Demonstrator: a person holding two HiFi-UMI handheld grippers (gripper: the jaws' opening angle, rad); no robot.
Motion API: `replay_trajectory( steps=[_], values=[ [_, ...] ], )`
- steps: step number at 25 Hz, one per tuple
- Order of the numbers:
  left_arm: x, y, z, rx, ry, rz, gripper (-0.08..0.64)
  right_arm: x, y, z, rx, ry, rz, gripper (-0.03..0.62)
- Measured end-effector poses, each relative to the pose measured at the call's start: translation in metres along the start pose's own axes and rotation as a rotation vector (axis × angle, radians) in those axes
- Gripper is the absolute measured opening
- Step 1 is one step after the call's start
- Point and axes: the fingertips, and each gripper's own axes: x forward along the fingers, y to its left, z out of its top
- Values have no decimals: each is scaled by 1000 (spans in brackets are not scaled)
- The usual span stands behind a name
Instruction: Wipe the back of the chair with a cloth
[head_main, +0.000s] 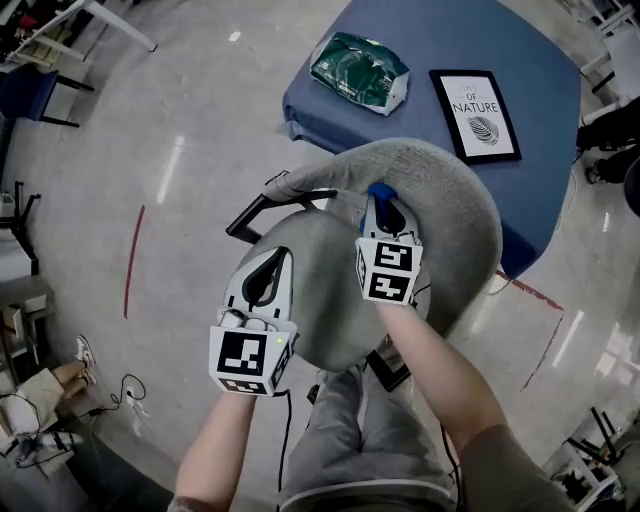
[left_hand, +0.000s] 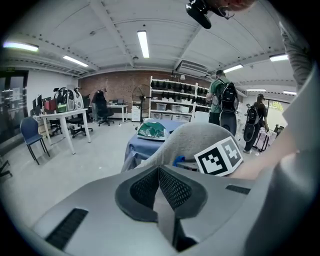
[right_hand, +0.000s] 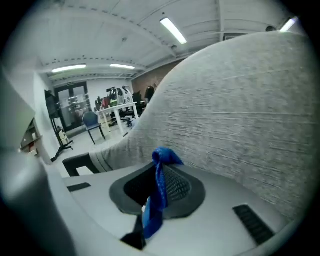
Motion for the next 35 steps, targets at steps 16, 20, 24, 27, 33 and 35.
replay_trajectory(
  steps=[16,20,24,27,33,35],
  values=[
    [-5,-1,-2,-65,6,33,18,-15,-25,27,86,-43,-18,51],
    [10,-23,6,-54,2,-20,20,-66,-71,24,159,-78,-153,49],
    [20,-44,17,-31,-6,-63,19,-116,-91,20,205,-110,-241,48],
    [23,-53,25,-14,-14,-85,19,-146,-102,17,231,-119,-294,44],
    [21,-47,25,-21,-21,-83,20,-183,-107,14,259,-123,-294,44],
    [20,-42,23,-31,-21,-76,20,-178,-97,19,227,-135,-238,44]
  ],
)
